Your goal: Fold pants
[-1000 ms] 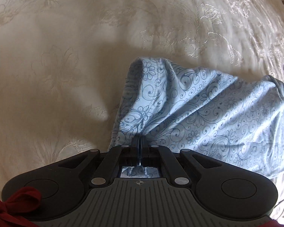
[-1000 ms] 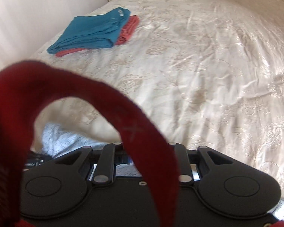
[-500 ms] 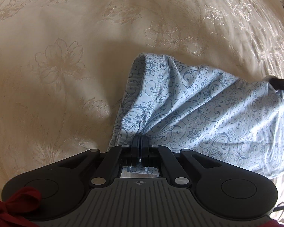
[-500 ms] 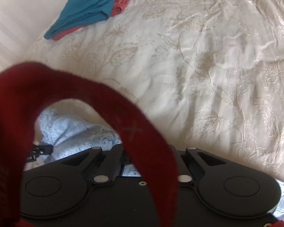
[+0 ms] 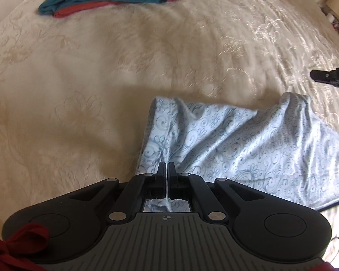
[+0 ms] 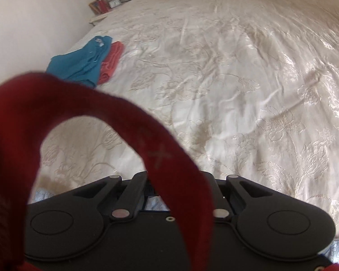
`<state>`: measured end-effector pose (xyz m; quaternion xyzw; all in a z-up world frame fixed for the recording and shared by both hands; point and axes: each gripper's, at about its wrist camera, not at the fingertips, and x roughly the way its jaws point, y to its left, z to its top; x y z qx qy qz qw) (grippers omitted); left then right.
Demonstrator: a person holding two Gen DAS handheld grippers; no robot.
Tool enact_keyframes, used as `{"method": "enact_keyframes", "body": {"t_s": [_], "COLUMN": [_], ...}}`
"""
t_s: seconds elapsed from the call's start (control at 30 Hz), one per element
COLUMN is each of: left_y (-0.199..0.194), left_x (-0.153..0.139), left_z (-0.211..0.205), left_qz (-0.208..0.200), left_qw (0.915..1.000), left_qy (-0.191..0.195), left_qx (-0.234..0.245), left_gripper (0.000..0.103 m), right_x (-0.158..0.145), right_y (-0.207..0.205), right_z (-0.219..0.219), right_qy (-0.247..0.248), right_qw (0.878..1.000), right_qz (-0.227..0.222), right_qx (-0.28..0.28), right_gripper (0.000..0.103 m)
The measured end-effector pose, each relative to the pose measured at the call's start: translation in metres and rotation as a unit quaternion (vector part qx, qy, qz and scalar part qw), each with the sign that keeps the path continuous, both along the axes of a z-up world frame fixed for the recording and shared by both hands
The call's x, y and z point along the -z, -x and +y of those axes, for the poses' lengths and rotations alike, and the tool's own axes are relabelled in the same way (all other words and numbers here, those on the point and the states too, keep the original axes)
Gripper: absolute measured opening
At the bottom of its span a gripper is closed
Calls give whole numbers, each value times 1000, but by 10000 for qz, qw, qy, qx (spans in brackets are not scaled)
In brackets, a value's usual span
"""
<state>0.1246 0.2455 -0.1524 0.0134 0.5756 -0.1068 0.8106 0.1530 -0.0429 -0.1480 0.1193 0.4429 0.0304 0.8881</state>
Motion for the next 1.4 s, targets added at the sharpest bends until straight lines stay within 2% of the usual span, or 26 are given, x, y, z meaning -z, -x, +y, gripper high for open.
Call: {"method": "enact_keyframes", "body": {"t_s": [0.13,0.23,0.3,0.33,0.43,0.6,0.73,0.83,0.9,1.0,1.03,1.07,1.13,1.27,1.4], "left_y": [-19,-35,-52,-61,-75,-64,-55,-49,-40,-24,-21,-16,-6,13,36], "left_x": [4,13,26,33,44,38,32,25,15,1,-2,-6,-12,-14,-11], "left_z": [-16,-30,-31,-27,-11,-10,-4,-2,2,-6,-13,-22,-44,-101,-163], "left_qz": [-76,-187,-159,-64,279,163,167,130,57,-63,-90,-111,-129,-82,4], "left_qw": [9996,9988,9997,9999,9981,9985,9973,9965,9954,9953,9954,9955,9960,9978,9987], "left_qy": [147,199,-81,-104,334,292,309,104,100,121,158,206,308,447,494], "left_qx": [237,418,181,-15,-437,-432,-642,-821,-946,-960,-941,-915,-825,-479,-132], "left_gripper": [2,2,2,2,2,2,2,2,2,2,2,2,2,2,2], "right_x": [0,8,16,20,27,44,62,62,55,42,39,35,29,15,7], "right_y": [27,42,52,55,63,77,101,122,134,150,153,157,166,181,202], "right_z": [23,47,57,61,69,70,74,76,73,53,45,33,10,-50,-118], "right_qy": [-219,-128,-92,-61,161,184,212,153,65,-137,-180,-220,-232,-113,27], "right_qw": [9995,9985,9976,9971,9955,9943,9884,9846,9848,9911,9928,9945,9967,9965,9910], "right_qz": [81,252,406,479,568,845,1235,1354,1315,1086,1022,944,775,534,427], "right_qx": [-207,-461,-558,-595,-735,-630,-857,-1096,-1136,-756,-599,-405,-41,635,1267], "right_gripper": [19,19,19,19,19,19,19,19,19,19,22,31,41,41,41]}}
